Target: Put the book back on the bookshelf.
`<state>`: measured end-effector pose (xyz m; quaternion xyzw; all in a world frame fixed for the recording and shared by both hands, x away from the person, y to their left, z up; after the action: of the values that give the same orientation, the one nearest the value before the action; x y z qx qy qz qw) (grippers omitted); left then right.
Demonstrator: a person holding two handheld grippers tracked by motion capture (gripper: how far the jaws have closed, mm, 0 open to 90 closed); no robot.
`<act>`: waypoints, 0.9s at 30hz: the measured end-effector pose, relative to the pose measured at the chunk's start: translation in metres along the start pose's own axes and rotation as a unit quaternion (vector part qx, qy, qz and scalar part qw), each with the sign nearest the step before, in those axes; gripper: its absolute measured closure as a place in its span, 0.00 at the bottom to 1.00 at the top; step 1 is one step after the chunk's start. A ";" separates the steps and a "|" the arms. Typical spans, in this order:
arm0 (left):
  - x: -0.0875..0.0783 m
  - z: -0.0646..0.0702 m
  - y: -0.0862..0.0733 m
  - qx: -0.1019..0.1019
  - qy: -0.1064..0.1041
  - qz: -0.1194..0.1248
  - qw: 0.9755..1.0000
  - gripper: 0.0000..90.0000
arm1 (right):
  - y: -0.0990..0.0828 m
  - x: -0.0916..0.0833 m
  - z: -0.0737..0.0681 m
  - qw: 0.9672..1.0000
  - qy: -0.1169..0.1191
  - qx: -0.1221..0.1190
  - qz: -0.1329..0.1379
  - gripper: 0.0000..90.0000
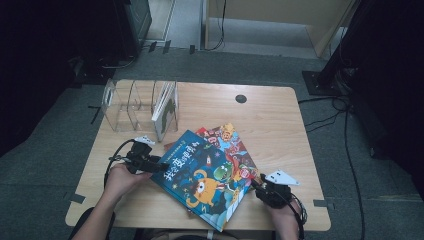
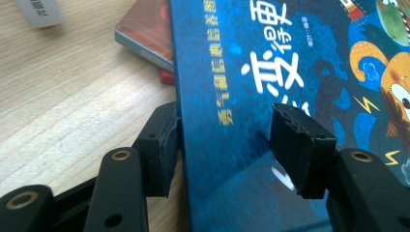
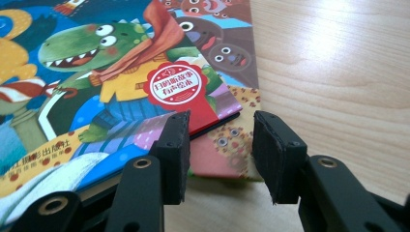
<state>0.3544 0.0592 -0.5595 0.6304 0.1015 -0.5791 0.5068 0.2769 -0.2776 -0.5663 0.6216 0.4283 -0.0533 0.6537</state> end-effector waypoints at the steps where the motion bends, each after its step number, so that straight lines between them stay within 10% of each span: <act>1: 0.000 0.001 0.000 0.004 0.001 0.000 1.000 0.51 | 0.001 0.001 0.001 1.000 -0.001 0.002 0.000 0.64; 27: -0.003 0.002 0.005 -0.017 0.008 0.015 1.000 0.56 | 0.024 0.025 0.018 1.000 -0.001 -0.012 0.001 0.70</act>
<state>0.3558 0.0565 -0.5537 0.6280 0.1061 -0.5643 0.5253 0.3161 -0.2766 -0.5656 0.6143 0.4278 -0.0479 0.6613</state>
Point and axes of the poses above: each handheld gripper's, and its own axes: x roughly forward along the jaws, y roughly out of its top, z roughly to its right, the point moved 10 cm from there along x, roughly forward along the jaws, and after that the axes turned 9 degrees about y, right-handed, at the moved point
